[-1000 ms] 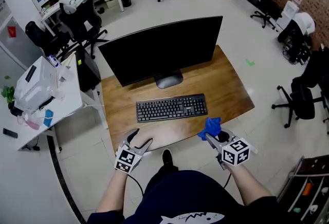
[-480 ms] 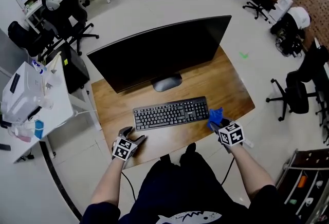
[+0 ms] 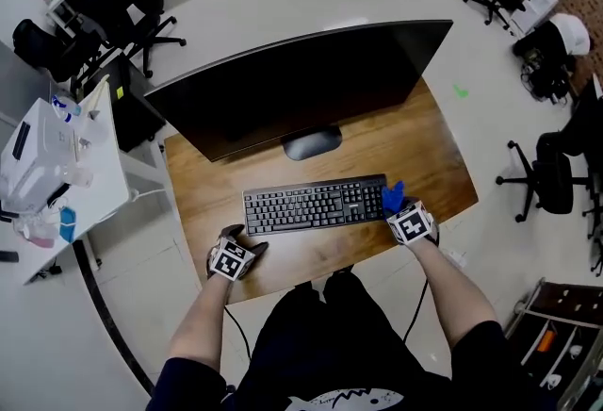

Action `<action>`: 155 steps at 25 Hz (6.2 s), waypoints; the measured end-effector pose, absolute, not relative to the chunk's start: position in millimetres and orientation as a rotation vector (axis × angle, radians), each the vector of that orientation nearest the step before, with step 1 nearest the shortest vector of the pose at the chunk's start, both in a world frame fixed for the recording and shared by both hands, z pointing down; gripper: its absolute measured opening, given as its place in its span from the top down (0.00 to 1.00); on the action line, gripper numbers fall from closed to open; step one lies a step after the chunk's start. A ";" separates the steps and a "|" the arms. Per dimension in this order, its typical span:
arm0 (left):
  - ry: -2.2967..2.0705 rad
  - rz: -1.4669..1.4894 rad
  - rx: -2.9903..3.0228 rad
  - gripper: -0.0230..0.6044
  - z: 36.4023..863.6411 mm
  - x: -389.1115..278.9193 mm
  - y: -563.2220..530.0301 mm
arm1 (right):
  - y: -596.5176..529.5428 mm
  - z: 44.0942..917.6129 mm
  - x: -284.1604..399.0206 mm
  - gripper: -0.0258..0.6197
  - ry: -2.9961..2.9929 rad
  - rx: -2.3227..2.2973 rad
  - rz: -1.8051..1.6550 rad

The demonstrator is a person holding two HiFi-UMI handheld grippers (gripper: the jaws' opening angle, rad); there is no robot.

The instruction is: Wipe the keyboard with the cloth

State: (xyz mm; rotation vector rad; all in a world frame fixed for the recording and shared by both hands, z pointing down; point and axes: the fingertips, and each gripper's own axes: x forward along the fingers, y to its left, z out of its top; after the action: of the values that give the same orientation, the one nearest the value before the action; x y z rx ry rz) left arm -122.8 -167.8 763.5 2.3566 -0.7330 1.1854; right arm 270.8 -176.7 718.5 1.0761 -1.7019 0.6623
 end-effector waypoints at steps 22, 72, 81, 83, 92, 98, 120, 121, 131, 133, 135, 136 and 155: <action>-0.759 1.128 2.330 0.40 761.2 -108.2 -152.6 | -184.2 742.0 127.3 0.72 -1.793 0.685 0.359; -0.805 1.137 2.365 0.40 764.3 -110.1 -153.5 | -259.0 743.2 62.0 0.73 -1.850 0.609 0.370; -0.815 1.149 2.389 0.40 761.0 -112.0 -156.6 | -214.5 744.5 -18.4 0.73 -1.922 0.356 0.177; -0.816 1.151 2.390 0.40 761.9 -112.8 -156.0 | -200.5 744.7 -21.6 0.73 -1.933 0.306 0.146; -0.786 1.155 2.388 0.40 762.4 -112.4 -153.4 | -176.2 744.7 13.7 0.73 -1.940 0.289 0.217; -0.779 1.148 2.388 0.40 763.0 -111.0 -152.1 | -181.4 736.9 56.3 0.73 -1.906 0.378 0.293; -0.797 1.111 2.449 0.40 760.4 -107.6 -151.2 | -244.9 741.7 5.8 0.73 -1.838 0.475 0.266; -0.794 1.113 2.447 0.40 760.6 -107.7 -151.2 | -244.5 742.6 -9.5 0.73 -1.848 0.454 0.251; -0.771 1.115 2.442 0.40 760.4 -108.1 -152.1 | -242.8 742.7 -110.2 0.73 -1.894 0.250 0.095; -0.764 1.120 2.441 0.41 760.3 -109.8 -152.3 | -236.6 742.9 -123.0 0.73 -1.896 0.209 0.048; -0.760 1.120 2.441 0.42 759.7 -110.6 -152.7 | -228.5 743.2 -129.9 0.73 -1.898 0.172 0.006; -0.759 1.119 2.442 0.42 759.5 -110.6 -152.9 | -223.5 743.4 -131.4 0.73 -1.901 0.148 -0.015; -0.772 1.169 2.448 0.52 762.6 -115.8 -156.6 | -170.1 751.2 -28.1 0.74 -1.850 0.080 -0.061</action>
State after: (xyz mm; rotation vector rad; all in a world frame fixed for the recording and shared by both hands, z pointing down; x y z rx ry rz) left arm -115.8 -156.6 762.6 2.4477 -0.7721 1.1693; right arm -28.1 -170.1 751.2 0.0804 -1.8499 -0.0611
